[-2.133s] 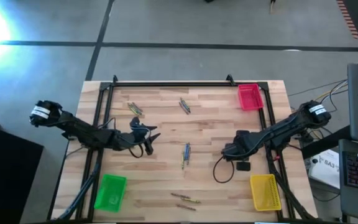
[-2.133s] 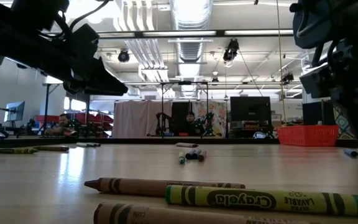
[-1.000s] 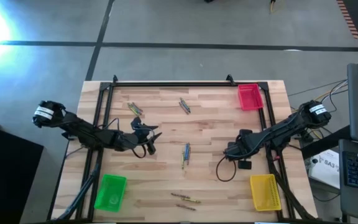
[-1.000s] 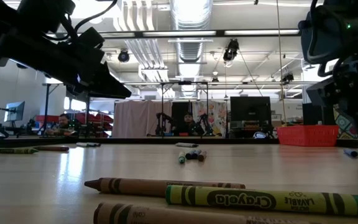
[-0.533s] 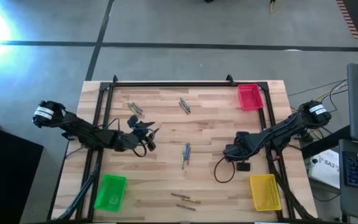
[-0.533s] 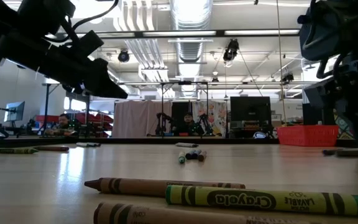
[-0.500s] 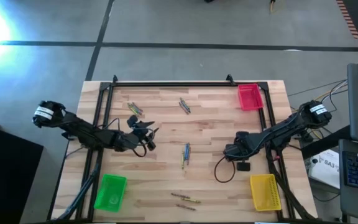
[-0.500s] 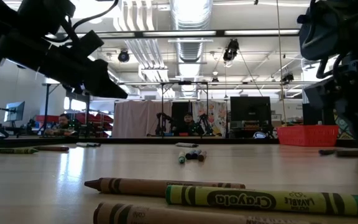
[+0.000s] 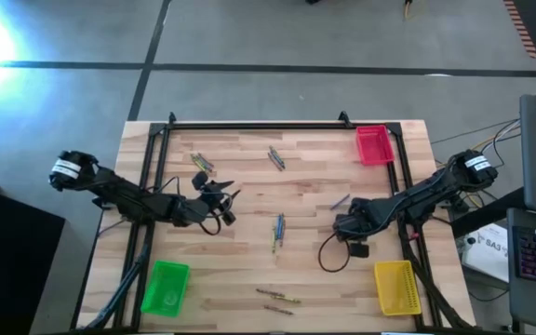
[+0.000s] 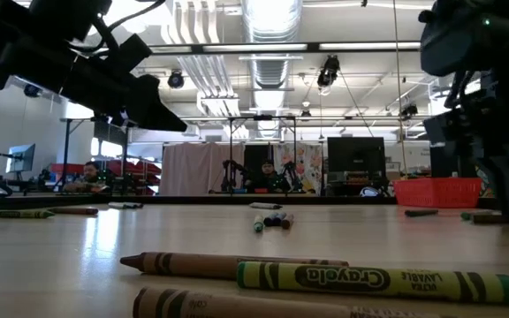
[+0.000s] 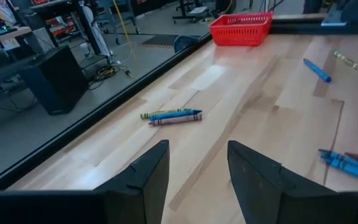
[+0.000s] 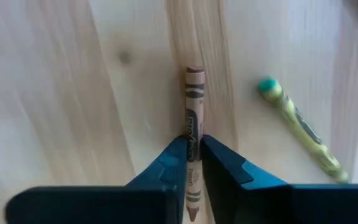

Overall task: Sort crayons
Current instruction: Put the brown crayon into the red bin

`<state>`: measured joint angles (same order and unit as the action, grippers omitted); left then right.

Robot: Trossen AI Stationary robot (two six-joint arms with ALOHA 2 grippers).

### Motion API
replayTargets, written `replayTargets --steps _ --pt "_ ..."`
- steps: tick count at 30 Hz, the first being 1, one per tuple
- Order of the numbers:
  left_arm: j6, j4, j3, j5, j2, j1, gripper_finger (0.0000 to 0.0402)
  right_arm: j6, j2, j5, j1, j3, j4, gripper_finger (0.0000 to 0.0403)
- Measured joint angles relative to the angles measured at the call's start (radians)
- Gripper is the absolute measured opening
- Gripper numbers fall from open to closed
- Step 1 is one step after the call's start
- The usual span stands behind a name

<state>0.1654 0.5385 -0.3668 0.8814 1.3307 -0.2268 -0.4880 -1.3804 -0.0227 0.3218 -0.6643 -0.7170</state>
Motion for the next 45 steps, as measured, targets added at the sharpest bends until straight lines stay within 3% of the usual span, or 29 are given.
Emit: replayTargets --steps 4,12,15,20,23,28,37,45 --pt "0.000 -0.001 -0.001 -0.001 0.024 0.000 0.0146 -0.061 -0.004 -0.022 0.000 -0.012 0.165 0.0012" --pt "-0.033 -0.037 -0.080 -0.001 0.026 -0.001 0.0146 -0.089 0.080 -0.238 -0.025 -0.030 0.240 0.0010" --pt "-0.027 -0.114 -0.134 -0.032 0.026 -0.001 0.0146 -0.091 0.155 -0.390 -0.056 -0.034 0.232 0.0009" --pt "0.018 -0.312 -0.197 -0.056 0.035 -0.001 0.0146 -0.128 0.275 -0.806 -0.135 -0.034 0.177 0.0009" --pt "0.072 -0.374 -0.198 -0.056 0.033 -0.001 0.0146 -0.196 0.322 -0.930 -0.231 -0.030 0.108 0.0009" --pt "0.115 -0.379 -0.166 -0.061 0.031 0.000 0.0146 -0.293 0.351 -0.966 -0.418 0.001 0.072 0.0010" --pt "0.157 -0.381 -0.133 -0.062 0.031 0.002 0.0146 -0.286 0.307 -0.972 -0.704 0.022 0.071 0.0024" --pt "0.221 -0.421 -0.130 -0.062 0.031 0.023 0.0146 -0.290 0.202 -0.920 -0.810 0.022 0.071 0.0087"
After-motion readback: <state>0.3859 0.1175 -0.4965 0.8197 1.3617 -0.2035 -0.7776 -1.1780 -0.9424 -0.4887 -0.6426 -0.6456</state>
